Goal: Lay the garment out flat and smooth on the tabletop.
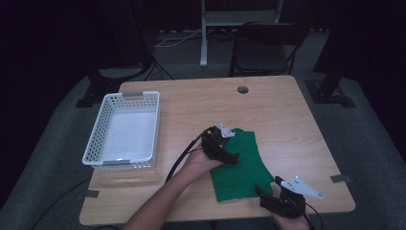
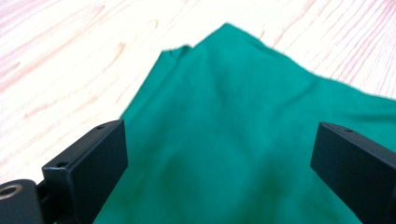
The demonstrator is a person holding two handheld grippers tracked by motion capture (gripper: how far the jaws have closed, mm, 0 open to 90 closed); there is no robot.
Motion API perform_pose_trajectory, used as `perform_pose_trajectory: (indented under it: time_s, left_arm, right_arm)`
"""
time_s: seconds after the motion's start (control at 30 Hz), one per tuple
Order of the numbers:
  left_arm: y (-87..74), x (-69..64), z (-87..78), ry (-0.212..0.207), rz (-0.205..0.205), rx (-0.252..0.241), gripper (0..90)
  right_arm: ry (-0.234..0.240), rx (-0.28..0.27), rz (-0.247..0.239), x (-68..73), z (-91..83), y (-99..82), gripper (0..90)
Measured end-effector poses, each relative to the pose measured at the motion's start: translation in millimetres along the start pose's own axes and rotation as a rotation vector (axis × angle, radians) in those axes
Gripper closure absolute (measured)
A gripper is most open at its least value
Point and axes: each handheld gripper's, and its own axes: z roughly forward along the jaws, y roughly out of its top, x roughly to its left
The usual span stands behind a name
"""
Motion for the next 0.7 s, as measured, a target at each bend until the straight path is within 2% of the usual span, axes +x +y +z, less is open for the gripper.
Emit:
perform_pose_trajectory:
  time_s: [0.2, 0.33, 0.4, 0.43, 0.5, 0.53, 0.57, 0.6, 0.63, 0.7]
  left_arm:
    - [17.8, 6.4, 13.6, -0.041, 0.048, -0.009, 5.2]
    - [23.9, 10.4, 21.0, -0.071, 0.039, -0.018, 5.2]
    - [28.2, 11.5, 27.4, -0.067, 0.058, -0.041, 5.2]
    - [28.2, 11.5, 27.4, -0.067, 0.058, -0.041, 5.2]
    - [30.7, 13.7, 31.2, -0.101, 0.036, -0.068, 5.2]
    - [32.1, 14.8, 34.2, -0.132, 0.020, -0.102, 5.2]
    - [32.1, 14.8, 34.2, -0.132, 0.020, -0.102, 5.2]
    - [33.8, 12.8, 39.1, -0.127, 0.040, -0.102, 5.2]
    - [33.8, 12.8, 39.1, -0.127, 0.040, -0.102, 5.2]
    - [38.2, 10.4, 44.9, -0.121, 0.077, -0.077, 5.2]
  right_arm:
    - [-0.007, 0.034, -0.007, 5.6, 1.9, -3.7, 28.4]
    - [-0.003, 0.036, -0.010, 7.1, 1.7, -4.0, 29.9]
    - [-0.012, 0.034, -0.030, 9.2, 1.4, -4.7, 31.5]
    - [-0.012, 0.034, -0.030, 9.2, 1.4, -4.7, 31.5]
    - [-0.011, 0.039, -0.034, 11.3, 2.0, -5.2, 31.7]
    - [-0.012, 0.037, -0.035, 12.1, 1.8, -5.6, 31.7]
    - [-0.010, 0.040, -0.038, 12.5, 1.8, -6.0, 31.7]
    - [-0.012, 0.038, -0.038, 12.6, 1.6, -6.4, 31.6]
    - [-0.012, 0.038, -0.038, 12.6, 1.6, -6.4, 31.6]
    - [-0.013, 0.034, -0.032, 11.6, 0.7, -6.2, 31.6]
